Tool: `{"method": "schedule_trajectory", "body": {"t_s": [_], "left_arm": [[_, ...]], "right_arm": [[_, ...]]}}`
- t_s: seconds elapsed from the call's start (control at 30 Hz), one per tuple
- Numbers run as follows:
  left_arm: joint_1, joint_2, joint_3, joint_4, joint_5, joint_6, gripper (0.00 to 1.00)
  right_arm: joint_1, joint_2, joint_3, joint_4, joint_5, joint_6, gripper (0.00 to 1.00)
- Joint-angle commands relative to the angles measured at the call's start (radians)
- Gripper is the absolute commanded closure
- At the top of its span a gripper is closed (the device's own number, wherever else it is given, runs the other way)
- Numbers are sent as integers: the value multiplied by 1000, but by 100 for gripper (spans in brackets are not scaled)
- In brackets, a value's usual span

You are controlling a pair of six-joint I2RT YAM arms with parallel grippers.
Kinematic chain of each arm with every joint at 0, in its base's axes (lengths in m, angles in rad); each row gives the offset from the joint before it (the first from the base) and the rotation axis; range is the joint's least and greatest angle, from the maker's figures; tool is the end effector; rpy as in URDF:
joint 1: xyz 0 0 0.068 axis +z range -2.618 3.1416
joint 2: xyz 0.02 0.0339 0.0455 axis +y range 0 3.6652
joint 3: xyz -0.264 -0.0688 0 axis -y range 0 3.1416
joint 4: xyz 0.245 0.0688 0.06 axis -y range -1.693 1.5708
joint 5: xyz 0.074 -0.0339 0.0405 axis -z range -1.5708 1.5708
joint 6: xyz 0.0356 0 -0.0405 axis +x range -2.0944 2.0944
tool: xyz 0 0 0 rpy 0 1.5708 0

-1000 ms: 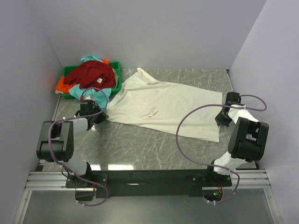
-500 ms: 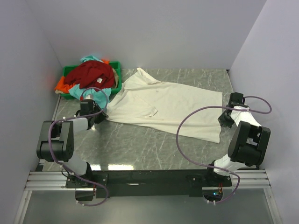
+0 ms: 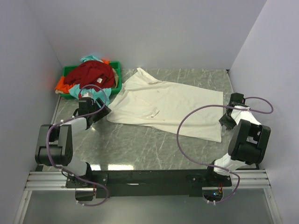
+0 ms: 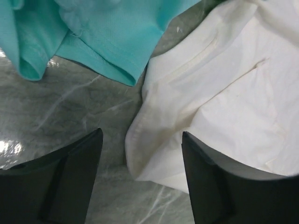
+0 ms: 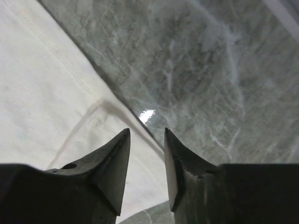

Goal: Fold and stack the t-shirts
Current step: Fold the tshirt

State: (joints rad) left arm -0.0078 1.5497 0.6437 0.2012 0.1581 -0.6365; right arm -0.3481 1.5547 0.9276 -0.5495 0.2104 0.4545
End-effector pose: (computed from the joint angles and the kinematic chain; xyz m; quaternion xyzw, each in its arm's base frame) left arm 0.2959 -0.0079 0.1509 -0.2483 0.8708 -0.2004 0.3741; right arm 0.2711 -0.1063 0.1818 0.3999 0.8897 -0.0925 0.1999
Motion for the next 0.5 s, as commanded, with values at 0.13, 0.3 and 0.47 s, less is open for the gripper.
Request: {"method": "schedule_trajectory", "body": {"t_s": [0.13,0.3,0.47], "left_arm": [[-1,-249,2,-118,-98,24,15],[-73,-344,37,-155,-129,24,11],[-182,-263,92,-59,-34,-2,8]], "right_arm": [[41,-120,56,-56,113,21,50],[245,-191,122,-98,184,61,50],[493,-188,97,47,-131,121,49]]}}
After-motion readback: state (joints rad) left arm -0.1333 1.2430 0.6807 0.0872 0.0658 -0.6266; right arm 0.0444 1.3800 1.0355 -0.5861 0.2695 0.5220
